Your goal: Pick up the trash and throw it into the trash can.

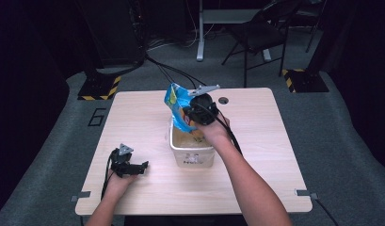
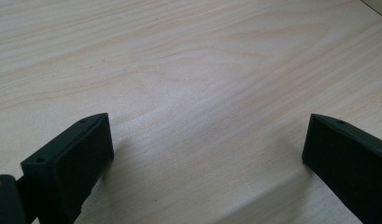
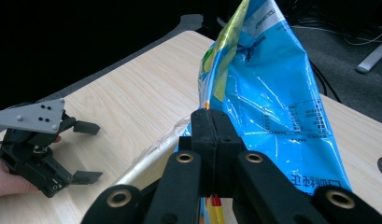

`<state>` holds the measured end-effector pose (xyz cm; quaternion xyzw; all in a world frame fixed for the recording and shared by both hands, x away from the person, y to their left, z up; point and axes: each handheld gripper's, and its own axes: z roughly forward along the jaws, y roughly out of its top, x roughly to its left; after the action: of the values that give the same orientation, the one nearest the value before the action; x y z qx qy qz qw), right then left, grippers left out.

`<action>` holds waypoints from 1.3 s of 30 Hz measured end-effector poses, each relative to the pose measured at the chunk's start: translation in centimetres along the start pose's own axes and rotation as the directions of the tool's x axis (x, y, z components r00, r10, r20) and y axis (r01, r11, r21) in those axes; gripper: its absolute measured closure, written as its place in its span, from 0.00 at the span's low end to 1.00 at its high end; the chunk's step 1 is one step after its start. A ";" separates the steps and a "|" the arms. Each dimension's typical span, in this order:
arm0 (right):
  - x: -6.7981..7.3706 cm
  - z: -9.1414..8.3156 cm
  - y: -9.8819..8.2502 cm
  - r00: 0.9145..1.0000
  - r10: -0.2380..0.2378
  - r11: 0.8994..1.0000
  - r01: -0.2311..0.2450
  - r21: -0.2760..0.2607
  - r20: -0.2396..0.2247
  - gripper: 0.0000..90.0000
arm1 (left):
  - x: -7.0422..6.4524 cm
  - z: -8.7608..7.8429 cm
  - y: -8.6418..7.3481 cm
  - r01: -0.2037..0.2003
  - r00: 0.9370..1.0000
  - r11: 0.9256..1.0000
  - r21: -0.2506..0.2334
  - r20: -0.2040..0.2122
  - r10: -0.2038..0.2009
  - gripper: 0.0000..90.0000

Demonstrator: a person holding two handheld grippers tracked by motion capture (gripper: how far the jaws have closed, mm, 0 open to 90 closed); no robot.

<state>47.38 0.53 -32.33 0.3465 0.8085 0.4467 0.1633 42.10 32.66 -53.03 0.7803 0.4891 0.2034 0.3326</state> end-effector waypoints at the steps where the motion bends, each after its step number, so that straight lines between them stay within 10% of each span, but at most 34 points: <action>1: 0.0 0.0 -0.1 1.000 -0.002 1.000 0.002 -0.001 -0.002 1.00 | 0.0 0.0 0.0 0.000 1.000 1.000 0.000 0.000 0.000 0.02; 18: 0.4 -0.9 -1.9 1.000 -0.011 1.000 0.011 -0.004 -0.024 0.99 | 0.0 0.1 0.0 0.002 1.000 1.000 -0.003 -0.002 -0.002 0.02; 39: -1.3 -3.6 -3.8 0.999 -0.025 0.999 0.026 -0.030 0.020 0.69 | 0.0 0.0 0.0 0.003 1.000 1.000 -0.001 0.000 -0.003 0.02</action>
<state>44.67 -3.99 -33.59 0.3382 0.8043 0.4532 0.1823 42.16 32.64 -53.03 0.7793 0.4903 0.2029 0.3332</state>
